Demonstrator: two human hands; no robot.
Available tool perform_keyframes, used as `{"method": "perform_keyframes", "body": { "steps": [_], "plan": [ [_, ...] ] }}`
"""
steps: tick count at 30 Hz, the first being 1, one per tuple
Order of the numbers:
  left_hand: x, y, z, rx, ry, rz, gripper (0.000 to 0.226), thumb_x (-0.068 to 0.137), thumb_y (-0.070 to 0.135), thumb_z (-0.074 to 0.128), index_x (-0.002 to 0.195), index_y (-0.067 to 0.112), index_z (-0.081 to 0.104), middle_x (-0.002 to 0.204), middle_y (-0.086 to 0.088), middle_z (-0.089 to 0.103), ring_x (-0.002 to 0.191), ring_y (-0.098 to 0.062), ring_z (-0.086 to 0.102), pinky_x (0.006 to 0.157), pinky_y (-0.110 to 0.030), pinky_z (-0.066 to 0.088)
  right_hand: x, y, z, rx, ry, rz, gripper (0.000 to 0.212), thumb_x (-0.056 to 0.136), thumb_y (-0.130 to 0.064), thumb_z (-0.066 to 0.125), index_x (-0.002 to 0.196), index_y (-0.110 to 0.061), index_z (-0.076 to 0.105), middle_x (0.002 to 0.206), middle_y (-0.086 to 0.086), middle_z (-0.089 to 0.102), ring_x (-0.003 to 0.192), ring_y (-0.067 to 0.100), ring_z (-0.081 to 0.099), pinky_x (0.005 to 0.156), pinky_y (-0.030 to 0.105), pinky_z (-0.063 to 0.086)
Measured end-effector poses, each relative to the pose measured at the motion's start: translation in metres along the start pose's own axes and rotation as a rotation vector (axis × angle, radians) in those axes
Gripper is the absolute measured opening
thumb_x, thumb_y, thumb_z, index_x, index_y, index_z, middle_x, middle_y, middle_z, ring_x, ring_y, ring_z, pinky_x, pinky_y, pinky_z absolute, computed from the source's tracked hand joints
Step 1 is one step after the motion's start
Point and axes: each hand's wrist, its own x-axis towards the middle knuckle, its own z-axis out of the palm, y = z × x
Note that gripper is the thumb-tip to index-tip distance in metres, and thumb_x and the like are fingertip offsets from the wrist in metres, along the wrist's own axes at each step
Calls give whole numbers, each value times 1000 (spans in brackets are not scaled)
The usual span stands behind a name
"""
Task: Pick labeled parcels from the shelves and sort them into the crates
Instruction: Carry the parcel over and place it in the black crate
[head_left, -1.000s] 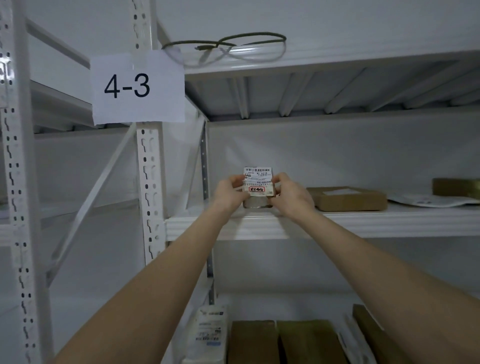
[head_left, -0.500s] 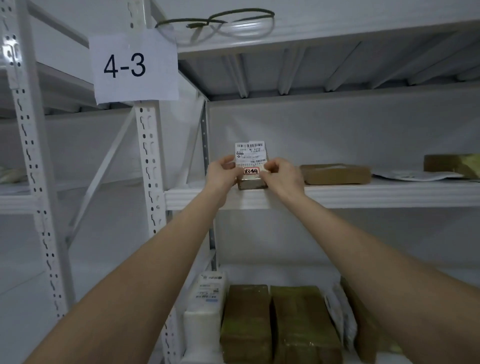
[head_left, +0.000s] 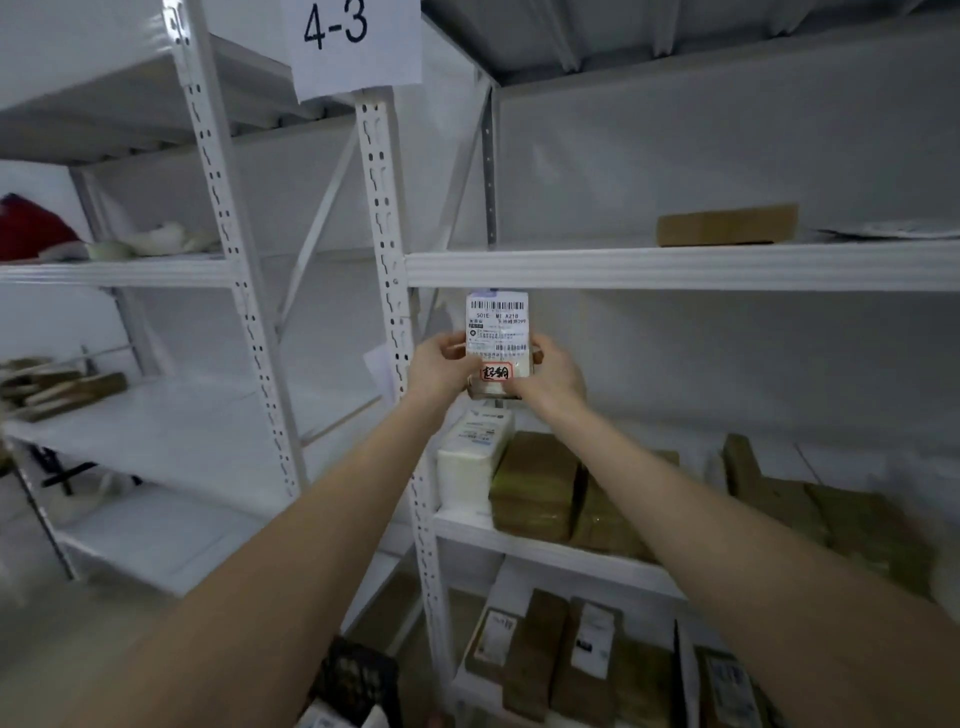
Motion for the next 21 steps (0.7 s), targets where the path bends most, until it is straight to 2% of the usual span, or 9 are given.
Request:
{"method": "perform_keyframes", "body": {
  "steps": [4,7,9,11,13,16,21],
  "plan": [
    [-32,-50,-29,53,-18,-106,46,82,-4,59,126,9,58,107,-4,72,91,-19,69,79,-37,57,-38,25,38,47,-138,46,56,79,-10,74,129,-22,50,121,0,64,103,18,61,83,34,53],
    [-54,-82,-50,84,-28,-165,56,81,-4,60,133,14,53,111,-3,71,97,-18,69,82,-38,58,-61,39,64,95,-228,99,62,77,-7,75,131,-24,49,120,-1,64,104,19,62,85,37,54],
    [-66,-100,-62,95,-27,-199,59,81,-3,61,136,18,51,113,-4,71,98,-17,68,80,-34,57,-72,48,83,89,-291,131,65,75,-5,76,132,-22,48,121,1,65,105,21,62,88,41,54],
    [-75,-119,-76,105,-29,-237,60,81,1,64,136,21,52,114,-2,70,98,-16,68,79,-31,56,-82,56,104,87,-345,162,67,74,-3,76,133,-18,48,121,3,63,106,21,61,88,37,53],
    [-82,-140,-94,113,-6,-292,60,81,7,67,137,23,52,118,-1,68,101,-17,66,84,-36,56,-91,62,128,86,-396,179,70,73,-1,77,134,-16,46,122,2,60,109,20,59,86,29,50],
    [-90,-174,-128,154,52,-379,56,84,4,64,136,21,52,122,0,66,104,-21,65,89,-44,55,-104,70,174,86,-501,196,69,72,-1,77,132,-15,47,124,-1,60,111,19,57,88,29,48],
    [-102,-241,-199,182,135,-498,48,86,-6,53,130,14,58,113,-3,70,90,-21,69,70,-35,59,-128,86,273,40,-687,259,68,74,-2,76,132,-15,46,124,3,62,105,16,58,80,25,46]
  ]
}}
